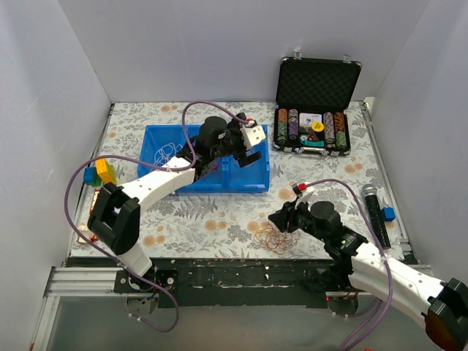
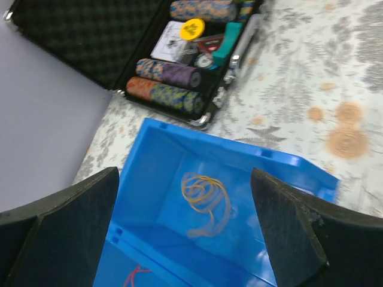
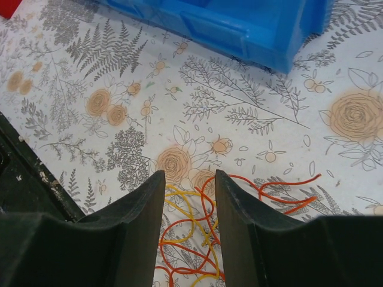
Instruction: Untangle the cables
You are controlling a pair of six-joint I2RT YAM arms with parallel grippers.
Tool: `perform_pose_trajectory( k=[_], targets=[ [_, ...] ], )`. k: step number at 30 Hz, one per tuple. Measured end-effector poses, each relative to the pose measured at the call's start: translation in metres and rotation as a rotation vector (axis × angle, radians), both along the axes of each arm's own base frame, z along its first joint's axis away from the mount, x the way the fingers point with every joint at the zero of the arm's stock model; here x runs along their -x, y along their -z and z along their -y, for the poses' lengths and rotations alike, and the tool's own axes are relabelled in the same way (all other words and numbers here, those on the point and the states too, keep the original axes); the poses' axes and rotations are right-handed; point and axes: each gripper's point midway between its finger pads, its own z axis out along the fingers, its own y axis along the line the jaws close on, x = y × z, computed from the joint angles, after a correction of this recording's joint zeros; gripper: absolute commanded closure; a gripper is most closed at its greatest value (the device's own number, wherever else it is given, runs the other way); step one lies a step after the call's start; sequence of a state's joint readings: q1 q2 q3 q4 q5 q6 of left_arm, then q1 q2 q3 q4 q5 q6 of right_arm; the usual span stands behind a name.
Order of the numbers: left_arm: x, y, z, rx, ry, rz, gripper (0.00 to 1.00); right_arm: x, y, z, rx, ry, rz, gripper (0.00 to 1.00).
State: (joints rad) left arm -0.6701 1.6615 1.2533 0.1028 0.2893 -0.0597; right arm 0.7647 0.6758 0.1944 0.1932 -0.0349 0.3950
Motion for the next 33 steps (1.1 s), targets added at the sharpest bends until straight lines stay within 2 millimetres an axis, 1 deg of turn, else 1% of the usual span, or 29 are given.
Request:
perform_pose_trajectory(
  k=[2, 4, 6, 9, 11, 12, 13, 15, 17, 19, 21, 23, 25, 27, 29, 31, 33],
  targets=[
    [0.017, -0.003, 0.002, -0.001, 0.066, -0.01, 0.05, -0.002, -0.001, 0.005, 0.006, 0.029, 0.006, 0.52],
    [0.046, -0.002, -0.001, -0.022, 0.15, -0.029, 0.06, -0.004, -0.005, 0.008, 0.001, 0.05, 0.022, 0.51],
    [0.088, 0.002, -0.004, -0.06, 0.263, -0.055, 0.07, -0.005, -0.007, 0.01, -0.004, 0.063, 0.027, 0.5],
    [0.162, 0.014, 0.0, -0.113, 0.473, -0.106, 0.08, -0.004, -0.004, 0.011, 0.001, 0.07, 0.012, 0.48],
    [0.206, 0.035, 0.001, -0.15, 0.597, -0.167, 0.07, -0.003, 0.0, 0.012, 0.012, 0.071, -0.005, 0.45],
    [0.224, 0.05, 0.0, -0.175, 0.648, -0.207, 0.08, -0.003, 0.003, 0.013, 0.018, 0.074, -0.015, 0.44],
    [0.239, 0.066, -0.002, -0.203, 0.686, -0.254, 0.09, -0.002, 0.005, 0.014, 0.025, 0.077, -0.022, 0.44],
    [0.26, 0.1, -0.007, -0.259, 0.731, -0.353, 0.13, -0.002, 0.007, 0.016, 0.034, 0.087, -0.029, 0.44],
    [0.27, 0.128, -0.009, -0.309, 0.749, -0.439, 0.17, -0.002, 0.009, 0.017, 0.038, 0.093, -0.032, 0.45],
    [0.271, 0.148, -0.008, -0.338, 0.754, -0.488, 0.22, -0.002, 0.01, 0.019, 0.043, 0.098, -0.035, 0.47],
    [0.271, 0.164, -0.006, -0.357, 0.745, -0.528, 0.26, -0.002, 0.011, 0.02, 0.047, 0.101, -0.039, 0.48],
    [0.268, 0.175, -0.003, -0.362, 0.735, -0.55, 0.31, -0.001, 0.013, 0.021, 0.053, 0.103, -0.045, 0.5],
    [0.265, 0.181, 0.001, -0.358, 0.722, -0.561, 0.35, 0.0, 0.014, 0.022, 0.058, 0.104, -0.051, 0.51],
    [0.26, 0.184, 0.006, -0.346, 0.702, -0.558, 0.38, 0.0, 0.013, 0.022, 0.053, 0.104, -0.048, 0.52],
    [0.255, 0.182, 0.012, -0.327, 0.684, -0.547, 0.44, 0.0, 0.01, 0.021, 0.044, 0.104, -0.04, 0.53],
    [0.251, 0.179, 0.017, -0.306, 0.668, -0.54, 0.53, -0.001, 0.008, 0.021, 0.04, 0.104, -0.036, 0.53],
    [0.247, 0.18, 0.022, -0.295, 0.653, -0.533, 0.57, -0.001, 0.008, 0.021, 0.04, 0.104, -0.036, 0.53]
  ],
)
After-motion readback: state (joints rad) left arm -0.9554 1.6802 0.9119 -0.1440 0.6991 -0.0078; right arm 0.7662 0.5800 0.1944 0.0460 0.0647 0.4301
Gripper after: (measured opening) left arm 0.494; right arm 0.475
